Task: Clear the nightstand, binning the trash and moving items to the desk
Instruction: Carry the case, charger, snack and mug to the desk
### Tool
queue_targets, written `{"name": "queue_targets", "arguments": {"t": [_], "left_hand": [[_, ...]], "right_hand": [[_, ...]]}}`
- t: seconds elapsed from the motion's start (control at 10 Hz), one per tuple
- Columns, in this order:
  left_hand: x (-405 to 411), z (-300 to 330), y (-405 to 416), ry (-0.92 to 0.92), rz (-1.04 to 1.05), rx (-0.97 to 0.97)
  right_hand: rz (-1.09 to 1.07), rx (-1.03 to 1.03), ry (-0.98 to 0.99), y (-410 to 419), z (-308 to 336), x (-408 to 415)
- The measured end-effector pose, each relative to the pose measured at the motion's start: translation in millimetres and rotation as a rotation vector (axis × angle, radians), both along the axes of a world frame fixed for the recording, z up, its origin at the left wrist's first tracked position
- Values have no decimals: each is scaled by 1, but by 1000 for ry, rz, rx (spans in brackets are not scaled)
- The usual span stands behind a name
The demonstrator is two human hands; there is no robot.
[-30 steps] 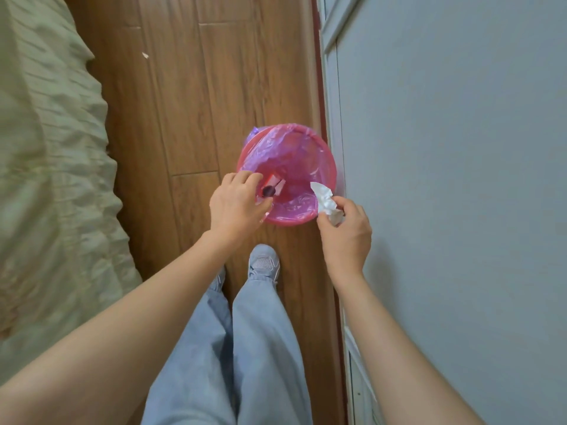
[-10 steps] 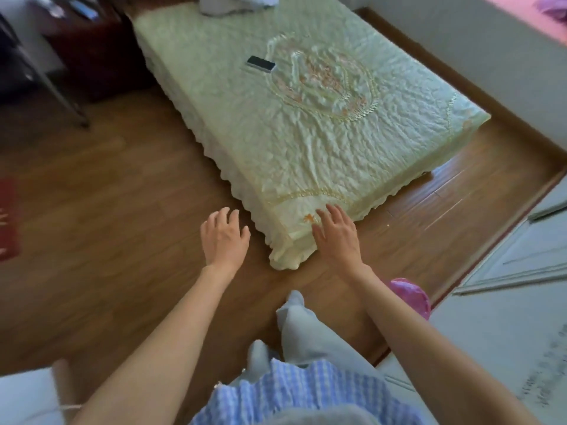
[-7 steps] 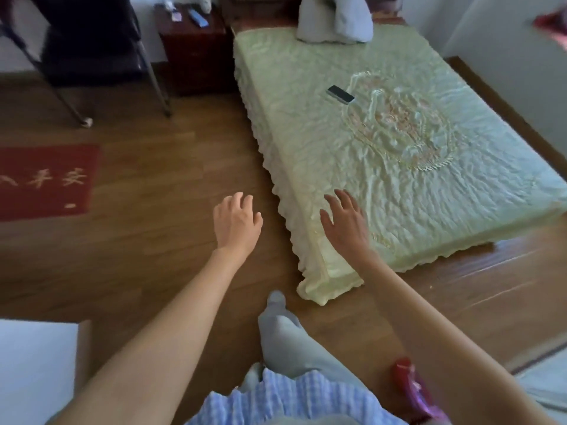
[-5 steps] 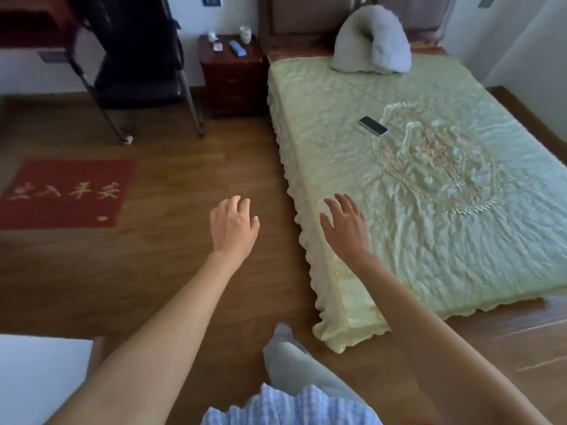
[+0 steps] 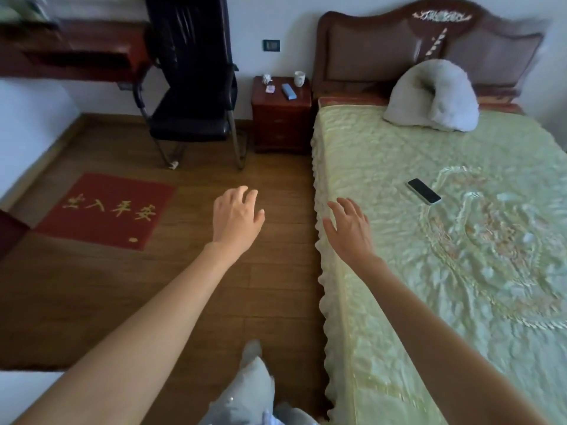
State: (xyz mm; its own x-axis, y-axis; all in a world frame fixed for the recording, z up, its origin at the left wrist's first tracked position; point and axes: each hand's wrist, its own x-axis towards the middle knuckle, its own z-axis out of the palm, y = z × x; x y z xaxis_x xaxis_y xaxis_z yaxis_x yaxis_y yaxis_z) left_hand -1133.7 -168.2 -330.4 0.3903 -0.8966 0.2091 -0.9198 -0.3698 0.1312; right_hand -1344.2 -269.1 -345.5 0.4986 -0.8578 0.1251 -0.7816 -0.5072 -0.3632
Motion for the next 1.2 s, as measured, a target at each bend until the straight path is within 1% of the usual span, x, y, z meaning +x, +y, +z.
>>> {"name": "queue_targets", "arguments": {"t": [0.3,0.6,0.8,1.0,1.2], "left_hand": [[83,-13,-140,-2,-13,29],[167,-4,-286,25,-24,20],[208,-25,-371,64,-2,43],[251,-32,-479,49,39,52],[290,-15,-583,27,79,27]], "right_hand": [[49,-72,8,-147,-3,89],[15,-50,20,-283,2,168],[40,-19,64,-371,-14,211],[77,-13,27,-497,-24,255],[88,-21,14,-615,-9,297]]}}
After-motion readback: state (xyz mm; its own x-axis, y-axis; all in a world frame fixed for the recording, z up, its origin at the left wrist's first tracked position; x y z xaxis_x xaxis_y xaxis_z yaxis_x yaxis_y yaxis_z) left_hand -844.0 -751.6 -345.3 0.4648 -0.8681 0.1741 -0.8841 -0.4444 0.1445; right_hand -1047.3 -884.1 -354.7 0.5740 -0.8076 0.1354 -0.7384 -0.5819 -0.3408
